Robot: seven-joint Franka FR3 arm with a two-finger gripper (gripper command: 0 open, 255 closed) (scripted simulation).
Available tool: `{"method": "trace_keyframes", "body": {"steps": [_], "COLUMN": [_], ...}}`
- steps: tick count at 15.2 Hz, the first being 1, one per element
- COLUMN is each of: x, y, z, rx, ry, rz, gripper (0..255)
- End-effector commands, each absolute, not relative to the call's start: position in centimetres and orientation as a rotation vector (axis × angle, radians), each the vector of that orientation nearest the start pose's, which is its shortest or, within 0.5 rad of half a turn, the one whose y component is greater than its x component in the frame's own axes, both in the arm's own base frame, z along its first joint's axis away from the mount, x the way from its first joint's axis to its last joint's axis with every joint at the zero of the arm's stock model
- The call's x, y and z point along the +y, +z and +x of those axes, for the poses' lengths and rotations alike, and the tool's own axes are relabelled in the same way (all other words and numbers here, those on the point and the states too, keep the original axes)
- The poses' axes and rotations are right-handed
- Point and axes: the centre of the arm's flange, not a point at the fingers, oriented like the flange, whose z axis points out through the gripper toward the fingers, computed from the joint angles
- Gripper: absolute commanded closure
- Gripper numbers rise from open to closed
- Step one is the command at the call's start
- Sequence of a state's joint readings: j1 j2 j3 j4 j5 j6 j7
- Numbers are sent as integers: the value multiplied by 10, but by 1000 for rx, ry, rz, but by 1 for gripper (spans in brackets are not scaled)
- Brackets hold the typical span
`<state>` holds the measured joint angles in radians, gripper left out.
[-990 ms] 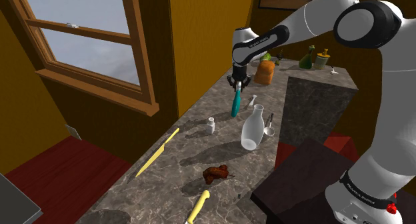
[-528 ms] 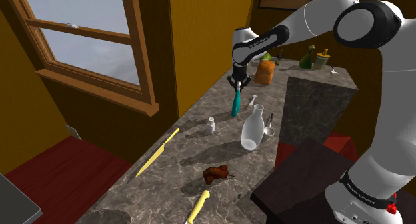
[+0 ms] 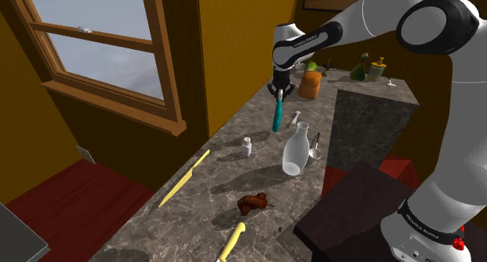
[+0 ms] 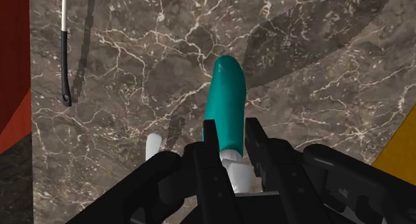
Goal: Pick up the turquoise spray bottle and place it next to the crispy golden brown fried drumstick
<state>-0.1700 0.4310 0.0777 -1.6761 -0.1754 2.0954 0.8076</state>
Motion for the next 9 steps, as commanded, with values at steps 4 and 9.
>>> {"method": "trace_keyframes", "body": {"steps": [4,9], "x": [-75,-75], "y": [380,406], "z": [662,662], "rx": [1295,1295], "ry": [-53,-53], "rz": [-2987,-2987], "gripper": [255,255]}}
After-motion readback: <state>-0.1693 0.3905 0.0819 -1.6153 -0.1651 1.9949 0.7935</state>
